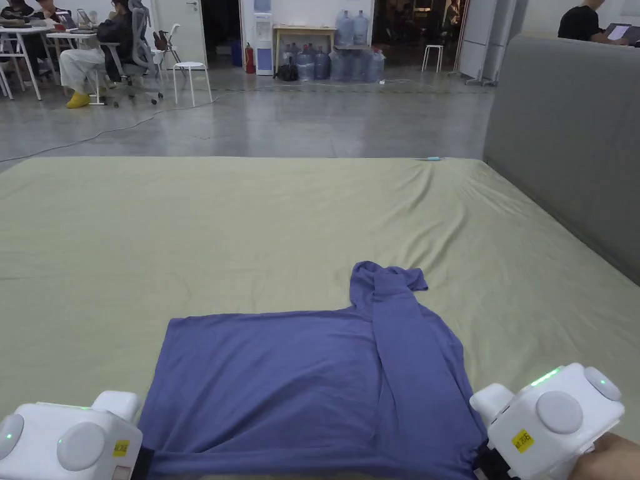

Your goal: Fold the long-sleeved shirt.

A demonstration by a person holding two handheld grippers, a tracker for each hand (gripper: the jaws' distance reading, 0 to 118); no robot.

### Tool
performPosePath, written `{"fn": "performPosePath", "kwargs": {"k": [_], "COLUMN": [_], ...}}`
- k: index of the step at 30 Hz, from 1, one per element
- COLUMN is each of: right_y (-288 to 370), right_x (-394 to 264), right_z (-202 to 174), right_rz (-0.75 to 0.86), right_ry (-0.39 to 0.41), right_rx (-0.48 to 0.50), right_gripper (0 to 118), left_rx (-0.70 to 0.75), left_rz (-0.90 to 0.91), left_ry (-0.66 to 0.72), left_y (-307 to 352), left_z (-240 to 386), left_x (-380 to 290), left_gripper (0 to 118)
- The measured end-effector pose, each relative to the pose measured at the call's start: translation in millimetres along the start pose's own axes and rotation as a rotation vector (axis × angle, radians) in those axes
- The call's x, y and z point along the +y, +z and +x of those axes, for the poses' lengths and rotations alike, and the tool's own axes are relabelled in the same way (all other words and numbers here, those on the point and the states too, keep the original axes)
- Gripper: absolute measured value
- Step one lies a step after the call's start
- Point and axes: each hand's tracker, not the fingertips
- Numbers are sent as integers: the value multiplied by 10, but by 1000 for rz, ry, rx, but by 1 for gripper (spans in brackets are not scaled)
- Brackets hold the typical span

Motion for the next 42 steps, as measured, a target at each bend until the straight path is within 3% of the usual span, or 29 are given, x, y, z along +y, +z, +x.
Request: {"fn": "performPosePath", "kwargs": {"k": [2,3,4,5,6,10,11,12,13,14,15,16,18,24,28,32,33,34,35,36,42], "right_y": [-20,-1,44,112,177,516,565,578,584,574,518,497,408,230,180,4,-55,-127,-235,-334,-1089], "right_x": [21,17,35,54,72,183,229,287,325,363,417,441,510,1135,1919,2959,3193,3432,3674,3862,4583], "right_z": [27,24,22,24,21,75,112,135,148,154,166,170,154,294,548,921,1032,1172,1316,1426,1804], "right_rz": [3,30,76,108,136,321,334,331,347,369,368,388,342,326,365,365,360,355,352,340,176], "right_ry": [-12,-27,-46,-59,-72,-159,-206,-245,-261,-266,-274,-295,-275,-301,-355,-336,-339,-347,-382,-404,-470], "right_rx": [-6,-12,-36,-43,-35,-63,-82,-93,-92,-87,-90,-142,-108,-131,-107,-150,-155,-148,-157,-157,-138], "right_gripper": [5,28,64,108,115,111,86,45,26,8,8,0,0,0,0,0,9,32,70,90,93], "left_rx": [-18,-26,-28,-26,-31,-74,-52,-14,5,34,65,96,56,34,39,20,1,-4,-4,-8,-17], "left_rz": [-3,6,27,42,42,157,155,181,221,260,264,273,240,227,224,214,216,213,212,212,217], "left_ry": [27,42,58,61,55,14,21,23,-1,-38,-56,-37,-12,41,70,119,130,131,134,130,112], "left_y": [-33,-28,0,51,97,359,382,498,542,549,509,434,322,35,-250,-522,-572,-618,-661,-705,-890], "left_z": [-30,-39,-31,-27,-28,4,20,75,111,149,184,169,145,159,174,140,125,117,121,97,56], "left_x": [8,25,20,47,83,223,284,365,411,459,512,565,683,1193,1664,2046,2097,2144,2178,2189,2194], "left_gripper": [0,6,35,94,118,113,94,53,6,0,0,0,0,0,0,0,0,0,0,0,0]}}
